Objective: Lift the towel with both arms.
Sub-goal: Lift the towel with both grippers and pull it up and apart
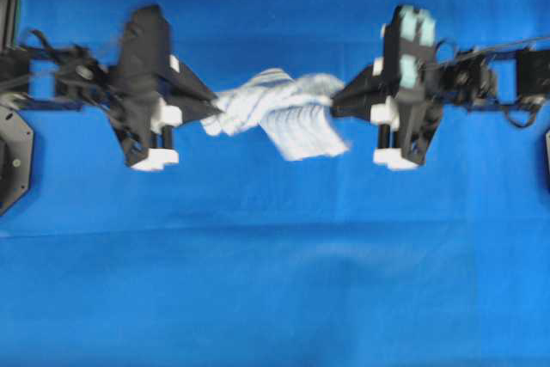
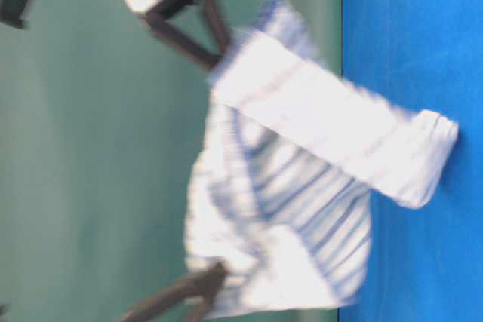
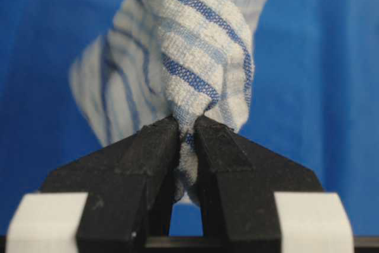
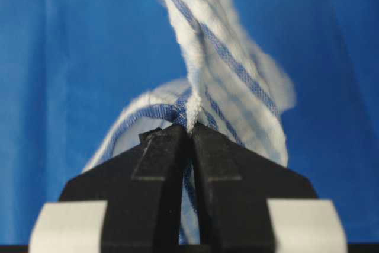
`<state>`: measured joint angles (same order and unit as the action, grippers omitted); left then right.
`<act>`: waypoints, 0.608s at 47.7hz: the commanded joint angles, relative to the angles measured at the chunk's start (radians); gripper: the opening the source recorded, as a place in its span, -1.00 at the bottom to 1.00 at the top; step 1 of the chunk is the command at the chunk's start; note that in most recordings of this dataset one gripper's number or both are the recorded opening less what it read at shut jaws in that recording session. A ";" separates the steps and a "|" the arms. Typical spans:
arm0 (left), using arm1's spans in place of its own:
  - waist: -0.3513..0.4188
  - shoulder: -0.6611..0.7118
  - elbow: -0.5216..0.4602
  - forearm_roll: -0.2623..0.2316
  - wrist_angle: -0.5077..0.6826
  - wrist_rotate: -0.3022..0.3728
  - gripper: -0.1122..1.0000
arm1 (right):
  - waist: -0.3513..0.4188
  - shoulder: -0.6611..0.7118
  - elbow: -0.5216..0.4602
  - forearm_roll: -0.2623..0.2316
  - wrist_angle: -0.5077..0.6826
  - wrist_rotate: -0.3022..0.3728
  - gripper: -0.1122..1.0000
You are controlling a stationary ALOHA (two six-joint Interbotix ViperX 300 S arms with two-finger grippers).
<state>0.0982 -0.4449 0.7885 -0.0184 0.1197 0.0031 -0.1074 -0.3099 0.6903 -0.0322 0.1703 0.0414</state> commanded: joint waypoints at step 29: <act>0.038 -0.196 -0.327 0.000 0.227 0.012 -0.70 | -0.011 -0.173 -0.403 -0.146 0.328 -0.005 -0.70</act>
<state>0.1335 -0.6335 0.5139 -0.0184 0.3344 0.0153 -0.1166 -0.4694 0.3375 -0.1687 0.4847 0.0399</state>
